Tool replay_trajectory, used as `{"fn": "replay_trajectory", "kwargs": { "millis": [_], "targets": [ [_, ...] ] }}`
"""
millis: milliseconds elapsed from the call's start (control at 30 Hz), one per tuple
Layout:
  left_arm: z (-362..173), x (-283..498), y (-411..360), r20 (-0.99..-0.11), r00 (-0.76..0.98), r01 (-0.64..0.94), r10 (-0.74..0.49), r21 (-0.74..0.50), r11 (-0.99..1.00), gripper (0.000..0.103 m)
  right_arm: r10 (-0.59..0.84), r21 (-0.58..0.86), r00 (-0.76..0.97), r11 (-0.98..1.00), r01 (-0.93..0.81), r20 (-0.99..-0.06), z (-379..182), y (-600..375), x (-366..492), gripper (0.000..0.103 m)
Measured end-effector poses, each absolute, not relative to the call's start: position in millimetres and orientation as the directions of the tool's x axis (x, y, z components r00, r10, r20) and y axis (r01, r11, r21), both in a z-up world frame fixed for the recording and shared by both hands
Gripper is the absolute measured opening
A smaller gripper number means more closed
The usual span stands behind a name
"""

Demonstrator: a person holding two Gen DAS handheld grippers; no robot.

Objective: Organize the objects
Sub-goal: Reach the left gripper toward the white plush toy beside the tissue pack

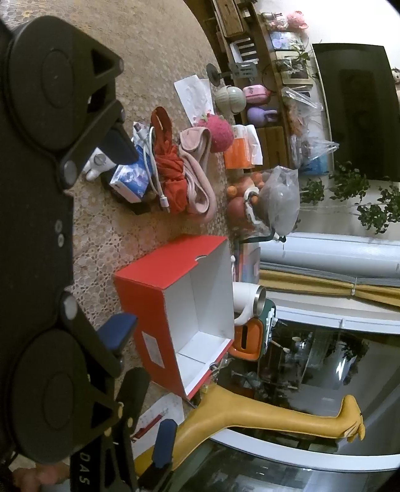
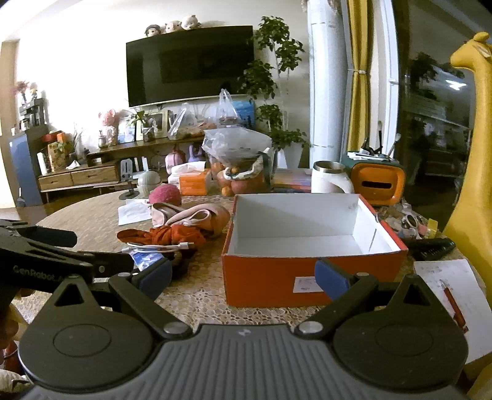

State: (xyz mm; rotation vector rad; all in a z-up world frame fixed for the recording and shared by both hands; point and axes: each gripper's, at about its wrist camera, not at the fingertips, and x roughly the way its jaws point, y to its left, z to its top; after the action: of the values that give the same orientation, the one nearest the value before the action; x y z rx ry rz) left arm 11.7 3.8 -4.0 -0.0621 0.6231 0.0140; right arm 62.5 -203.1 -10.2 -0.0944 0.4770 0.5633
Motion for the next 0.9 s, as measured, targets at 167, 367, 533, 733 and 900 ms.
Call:
{"fn": "replay_trajectory", "kwargs": {
  "millis": [167, 367, 533, 733, 900],
  "targets": [
    [-7, 22, 9, -0.588, 0.809, -0.045, 0.01, -0.045, 0.998, 0.102, 0.483, 0.031, 0.744, 0.847, -0.53, -0.461, -10, -203, 75, 0.1],
    [-15, 38, 24, -0.603, 0.797, -0.092, 0.048, -0.042, 0.995, 0.102, 0.452, 0.018, 0.761, 0.864, -0.503, -0.465, -9, -209, 104, 0.1],
    [-30, 51, 35, -0.625, 0.775, -0.127, 0.093, -0.01, 0.992, 0.102, 0.406, -0.015, 0.781, 0.883, -0.468, -0.474, -11, -219, 137, 0.1],
    [-49, 61, 53, -0.642, 0.756, -0.165, 0.128, 0.002, 0.986, 0.102, 0.347, -0.107, 0.807, 0.889, -0.446, -0.478, -13, -234, 181, 0.1],
    [-67, 70, 64, -0.666, 0.731, -0.188, 0.149, 0.013, 0.982, 0.102, 0.296, -0.173, 0.812, 0.886, -0.43, -0.503, -19, -246, 225, 0.1]
  ]
}}
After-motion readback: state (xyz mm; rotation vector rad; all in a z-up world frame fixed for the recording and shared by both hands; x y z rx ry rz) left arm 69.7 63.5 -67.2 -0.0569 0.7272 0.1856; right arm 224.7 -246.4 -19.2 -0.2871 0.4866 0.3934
